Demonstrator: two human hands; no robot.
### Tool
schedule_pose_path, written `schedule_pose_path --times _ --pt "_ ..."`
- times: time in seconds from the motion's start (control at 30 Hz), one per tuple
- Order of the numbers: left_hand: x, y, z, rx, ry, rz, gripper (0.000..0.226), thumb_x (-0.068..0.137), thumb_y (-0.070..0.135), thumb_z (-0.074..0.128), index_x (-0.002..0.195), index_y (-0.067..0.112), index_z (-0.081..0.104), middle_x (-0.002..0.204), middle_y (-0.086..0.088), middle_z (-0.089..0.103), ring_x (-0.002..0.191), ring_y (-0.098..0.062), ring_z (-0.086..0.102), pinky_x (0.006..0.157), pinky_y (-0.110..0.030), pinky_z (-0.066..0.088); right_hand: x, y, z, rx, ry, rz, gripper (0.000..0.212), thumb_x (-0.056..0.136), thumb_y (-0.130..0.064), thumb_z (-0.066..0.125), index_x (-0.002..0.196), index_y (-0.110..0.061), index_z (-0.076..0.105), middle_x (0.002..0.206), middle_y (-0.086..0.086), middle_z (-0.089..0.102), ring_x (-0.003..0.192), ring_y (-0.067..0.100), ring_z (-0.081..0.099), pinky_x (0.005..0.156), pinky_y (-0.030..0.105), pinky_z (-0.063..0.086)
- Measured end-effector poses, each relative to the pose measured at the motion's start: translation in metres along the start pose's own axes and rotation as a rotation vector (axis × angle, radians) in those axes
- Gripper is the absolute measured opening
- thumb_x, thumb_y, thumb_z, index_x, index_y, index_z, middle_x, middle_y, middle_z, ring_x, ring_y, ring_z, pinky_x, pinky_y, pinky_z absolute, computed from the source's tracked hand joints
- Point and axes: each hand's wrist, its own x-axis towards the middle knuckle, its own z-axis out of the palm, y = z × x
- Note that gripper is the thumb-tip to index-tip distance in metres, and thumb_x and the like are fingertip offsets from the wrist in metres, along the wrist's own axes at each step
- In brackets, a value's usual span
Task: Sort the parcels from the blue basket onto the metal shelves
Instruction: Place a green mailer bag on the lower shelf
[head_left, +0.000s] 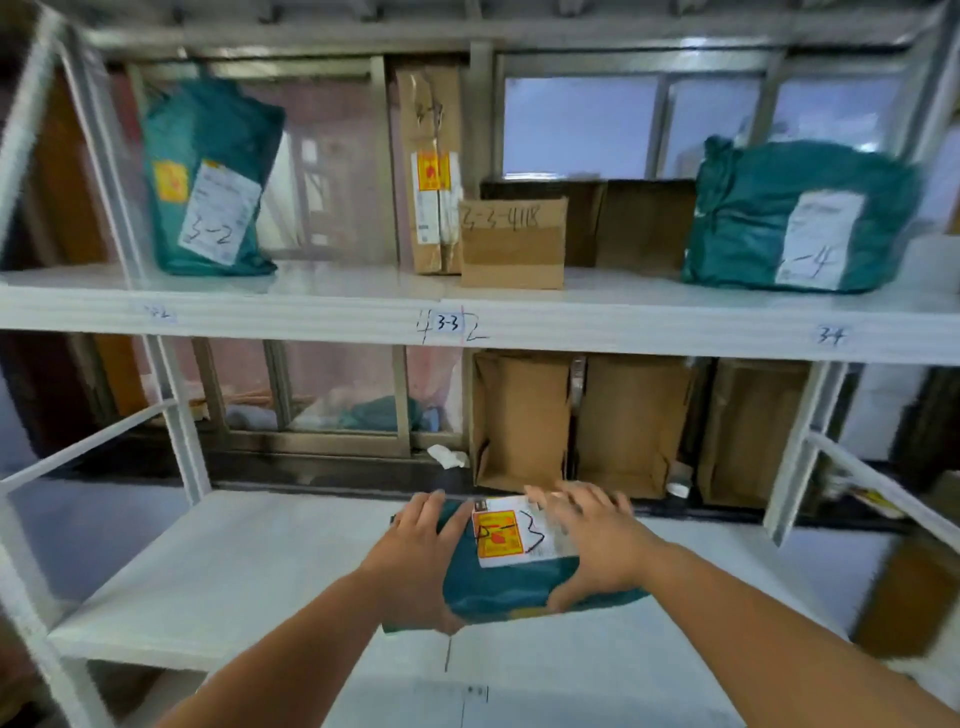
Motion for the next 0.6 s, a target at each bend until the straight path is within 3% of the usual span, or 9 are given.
schedule_pose_path --times 0.07,0.17,0.27,0.33,0.4,0.5,0.6 --pt "-0.007 -0.011 -0.018 0.002 0.031 0.006 0.125 0.059 0.074 0.063 0.149 0.030 -0.010 0.154 -0.004 0.000 0.143 -0.031 0.000 0.118 -0.046 0.017 -0.001 -0.001 -0.017 0.241 0.129 0.150 0.117 0.057 -0.076 0.070 0.147 -0.048 0.002 0.155 -0.003 0.011 0.143 0.027 0.011 0.115 0.051 0.015" --pt "-0.022 -0.027 -0.046 0.008 0.093 0.012 0.123 0.061 0.073 0.063 0.150 0.027 -0.009 0.153 -0.003 0.002 0.143 -0.029 0.001 0.119 -0.043 0.016 0.000 -0.011 -0.038 0.527 0.348 0.331 0.087 0.074 -0.065 0.066 0.146 -0.034 0.027 0.148 0.008 0.028 0.134 0.028 0.034 0.111 0.042 0.030" --pt "-0.034 -0.042 -0.074 0.061 0.130 0.028 0.123 0.062 0.074 0.062 0.150 0.025 -0.008 0.154 -0.003 0.003 0.143 -0.030 0.003 0.119 -0.043 0.016 -0.004 -0.036 -0.053 0.451 0.408 0.334 0.069 0.085 -0.046 0.065 0.144 -0.031 0.031 0.142 0.009 0.035 0.125 0.028 0.045 0.106 0.039 0.037" --pt "-0.039 -0.052 -0.089 0.109 0.133 0.038 0.123 0.062 0.074 0.062 0.150 0.024 -0.007 0.154 -0.006 0.003 0.143 -0.030 0.004 0.119 -0.043 0.017 -0.008 -0.053 -0.066 0.317 0.388 0.235 0.075 0.081 -0.048 0.067 0.144 -0.035 0.030 0.148 0.006 0.030 0.131 0.026 0.039 0.109 0.041 0.035" --pt "-0.042 -0.061 -0.102 0.130 0.133 0.048 0.124 0.060 0.072 0.064 0.150 0.025 -0.008 0.153 -0.007 0.003 0.142 -0.030 0.003 0.118 -0.044 0.018 -0.013 -0.070 -0.080 0.134 0.299 0.106 0.092 0.071 -0.061 0.071 0.147 -0.039 0.023 0.156 0.000 0.018 0.141 0.025 0.021 0.115 0.045 0.026" --pt "-0.046 -0.069 -0.126 0.193 0.188 0.090 0.124 0.060 0.071 0.063 0.149 0.027 -0.011 0.151 -0.010 0.004 0.141 -0.033 0.004 0.118 -0.044 0.018 -0.019 -0.092 -0.104 -0.145 0.196 0.003 0.118 0.061 -0.071 0.072 0.149 -0.045 -0.002 0.160 -0.001 -0.006 0.146 0.027 -0.007 0.116 0.055 0.005" --pt "-0.058 -0.073 -0.156 0.167 0.215 0.107 0.123 0.063 0.068 0.065 0.149 0.027 -0.013 0.152 -0.008 0.000 0.142 -0.032 -0.003 0.118 -0.045 0.017 -0.027 -0.102 -0.125 -0.317 0.218 -0.023 0.126 0.059 -0.073 0.071 0.141 -0.050 -0.023 0.158 0.005 -0.022 0.144 0.029 -0.022 0.114 0.059 -0.008"
